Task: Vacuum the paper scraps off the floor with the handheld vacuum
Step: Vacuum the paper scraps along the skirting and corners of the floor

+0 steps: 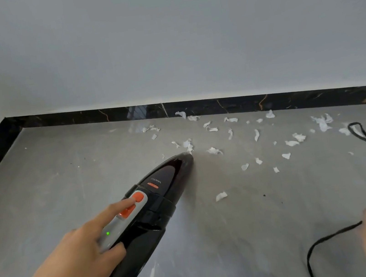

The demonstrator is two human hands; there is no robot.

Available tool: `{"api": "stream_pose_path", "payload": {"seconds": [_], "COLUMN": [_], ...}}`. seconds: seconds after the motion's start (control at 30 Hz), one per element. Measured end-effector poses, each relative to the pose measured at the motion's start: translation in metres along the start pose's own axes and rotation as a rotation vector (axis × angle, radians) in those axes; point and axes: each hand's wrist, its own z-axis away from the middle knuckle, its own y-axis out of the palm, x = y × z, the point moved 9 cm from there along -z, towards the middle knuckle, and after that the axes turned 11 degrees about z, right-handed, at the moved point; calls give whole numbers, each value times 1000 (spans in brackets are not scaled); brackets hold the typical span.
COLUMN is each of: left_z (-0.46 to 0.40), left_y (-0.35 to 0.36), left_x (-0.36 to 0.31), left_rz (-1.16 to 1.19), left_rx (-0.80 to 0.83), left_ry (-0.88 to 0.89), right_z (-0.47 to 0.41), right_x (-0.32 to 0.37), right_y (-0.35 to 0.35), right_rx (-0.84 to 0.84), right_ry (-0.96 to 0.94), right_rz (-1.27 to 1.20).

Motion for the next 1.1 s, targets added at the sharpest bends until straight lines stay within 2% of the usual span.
{"api": "stream_pose_path", "payload": {"seconds": [0.1, 0.23, 0.5, 0.7, 0.87, 0.93, 1.1], "left_z": [-3, -10, -24, -28, -14, -10, 3], "left_y": [9, 21, 49, 49, 35, 31, 28], "left_x": [-14, -31, -68, -77, -78, -75, -71], "left_rz": [-12, -12, -92, 72, 95, 76, 19], "left_rx": [24, 36, 129, 186, 218, 233, 279], "left_ry": [28, 45, 80, 62, 60, 39, 22], "right_z": [-11, -17, -1, 2, -7, -2, 30], "right_x": [-24, -38, 0, -4, 8, 13, 26], "right_y": [-18, -19, -12, 17, 8, 13, 40], "right_rx": [-29, 193, 436, 551, 420, 526, 933], "right_ry": [92, 159, -42, 29, -211, -244, -168], "right_rz": [94, 184, 93, 21, 291, 313, 389]}}
